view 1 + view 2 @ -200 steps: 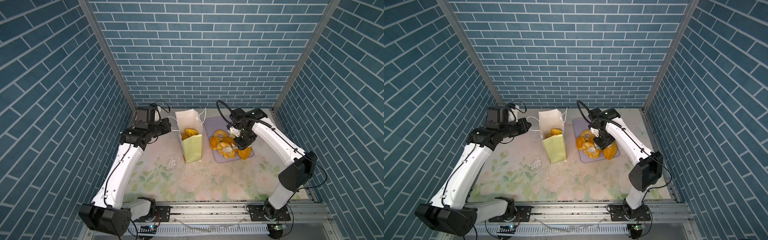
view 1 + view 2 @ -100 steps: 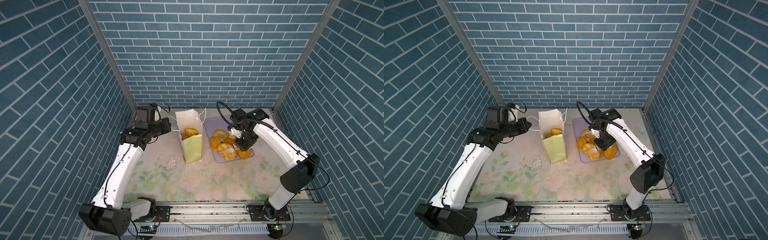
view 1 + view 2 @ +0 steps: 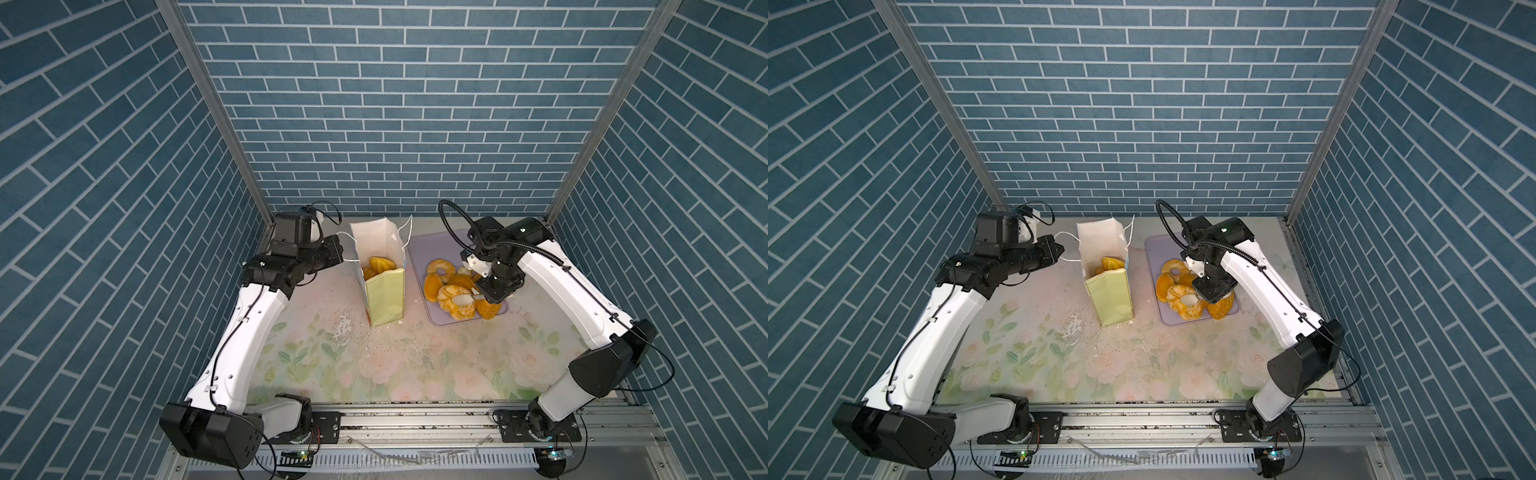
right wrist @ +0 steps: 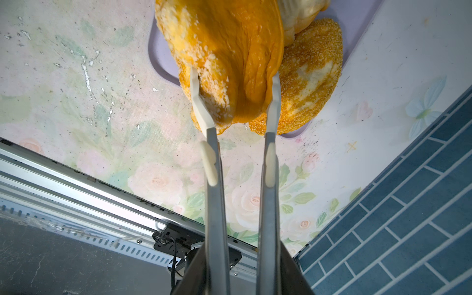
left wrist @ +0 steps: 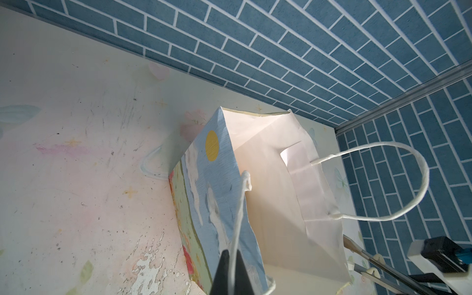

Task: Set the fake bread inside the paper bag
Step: 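Lower the tongs onto the sugar-coated orange bun and pinch it, then lift the orange bun with the tongs above the tray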

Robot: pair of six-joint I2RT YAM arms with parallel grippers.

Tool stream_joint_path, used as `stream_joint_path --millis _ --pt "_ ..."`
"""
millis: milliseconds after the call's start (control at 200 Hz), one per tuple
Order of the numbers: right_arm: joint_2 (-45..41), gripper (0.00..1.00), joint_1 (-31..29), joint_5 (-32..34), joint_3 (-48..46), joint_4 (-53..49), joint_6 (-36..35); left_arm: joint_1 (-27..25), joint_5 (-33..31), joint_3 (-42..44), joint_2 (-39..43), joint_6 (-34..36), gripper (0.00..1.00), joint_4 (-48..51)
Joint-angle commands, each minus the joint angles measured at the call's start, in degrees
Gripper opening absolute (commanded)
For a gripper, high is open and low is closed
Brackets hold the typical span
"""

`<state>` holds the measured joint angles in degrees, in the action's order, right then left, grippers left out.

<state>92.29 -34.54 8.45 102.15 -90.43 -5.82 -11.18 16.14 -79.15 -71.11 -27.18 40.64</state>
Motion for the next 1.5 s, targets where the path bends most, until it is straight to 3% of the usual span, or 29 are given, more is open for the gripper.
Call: stream_joint_path --millis 0,400,660,980,1495 --pt "-3.4 0.24 -0.3 1.0 2.3 -2.5 0.9 -0.3 0.5 -1.0 -0.5 0.8 0.0 -0.8" --pt "-5.1 0.24 -0.2 0.9 13.0 -1.2 2.8 -0.3 0.5 -1.0 0.7 0.4 0.0 -0.8" --pt "-1.1 0.24 0.0 7.0 24.0 -0.9 3.9 -0.3 0.3 -0.7 1.0 0.4 0.0 -0.7" --pt "3.6 0.24 0.0 8.5 37.2 2.5 3.9 -0.3 0.2 -0.5 1.2 0.4 0.0 -0.5" --pt "6.6 0.25 -0.8 -3.0 43.8 13.5 2.4 -0.3 -0.2 0.5 1.9 -0.4 0.0 -0.7"
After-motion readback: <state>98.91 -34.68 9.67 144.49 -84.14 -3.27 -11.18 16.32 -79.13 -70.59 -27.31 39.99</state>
